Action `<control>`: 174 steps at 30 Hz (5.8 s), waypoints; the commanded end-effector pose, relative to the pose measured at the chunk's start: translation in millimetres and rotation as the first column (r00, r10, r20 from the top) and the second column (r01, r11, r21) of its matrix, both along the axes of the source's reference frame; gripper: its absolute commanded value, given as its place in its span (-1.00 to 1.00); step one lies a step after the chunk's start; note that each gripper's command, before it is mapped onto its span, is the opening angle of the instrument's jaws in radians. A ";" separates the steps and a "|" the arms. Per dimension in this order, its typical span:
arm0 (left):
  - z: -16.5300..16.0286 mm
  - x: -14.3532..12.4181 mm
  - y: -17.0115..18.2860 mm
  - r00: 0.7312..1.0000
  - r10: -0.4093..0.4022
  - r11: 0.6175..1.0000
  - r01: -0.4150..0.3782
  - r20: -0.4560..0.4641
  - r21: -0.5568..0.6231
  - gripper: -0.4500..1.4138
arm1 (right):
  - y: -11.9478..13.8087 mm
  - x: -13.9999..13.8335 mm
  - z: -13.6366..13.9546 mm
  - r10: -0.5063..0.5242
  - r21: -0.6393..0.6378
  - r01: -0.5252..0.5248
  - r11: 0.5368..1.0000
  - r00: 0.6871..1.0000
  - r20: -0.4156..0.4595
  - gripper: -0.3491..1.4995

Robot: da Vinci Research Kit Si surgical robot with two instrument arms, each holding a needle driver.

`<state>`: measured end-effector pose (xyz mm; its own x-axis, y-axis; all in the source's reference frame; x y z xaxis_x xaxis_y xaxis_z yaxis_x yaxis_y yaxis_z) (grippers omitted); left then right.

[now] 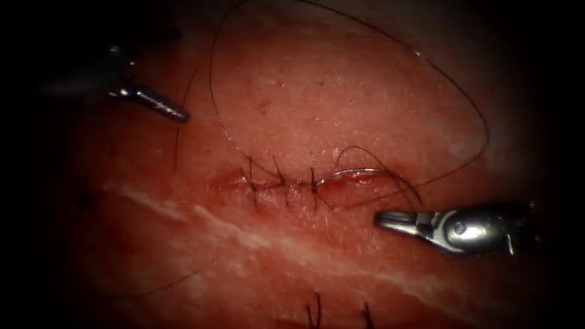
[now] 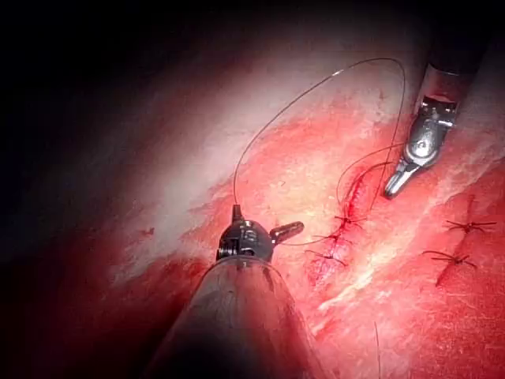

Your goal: Wound Closure

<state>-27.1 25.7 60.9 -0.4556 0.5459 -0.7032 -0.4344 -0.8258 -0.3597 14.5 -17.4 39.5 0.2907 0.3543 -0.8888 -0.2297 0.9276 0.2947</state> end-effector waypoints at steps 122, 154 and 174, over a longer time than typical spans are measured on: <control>1.8 -14.2 -4.4 0.980 0.096 0.972 -0.130 -0.172 -0.194 -1.00 | 12.8 8.2 -10.2 0.186 -0.129 -0.178 0.975 0.981 0.049 0.29; 2.3 -16.1 1.5 0.958 0.197 0.926 -0.252 -0.208 -0.280 -1.00 | 6.5 7.8 -11.0 -0.155 -0.092 0.153 0.984 0.988 -0.021 0.05; 1.5 -16.2 -4.1 0.967 0.224 0.942 -0.247 -0.122 -0.226 -1.00 | 10.1 5.2 -12.6 0.158 -0.107 -0.181 0.978 0.968 -0.197 -0.04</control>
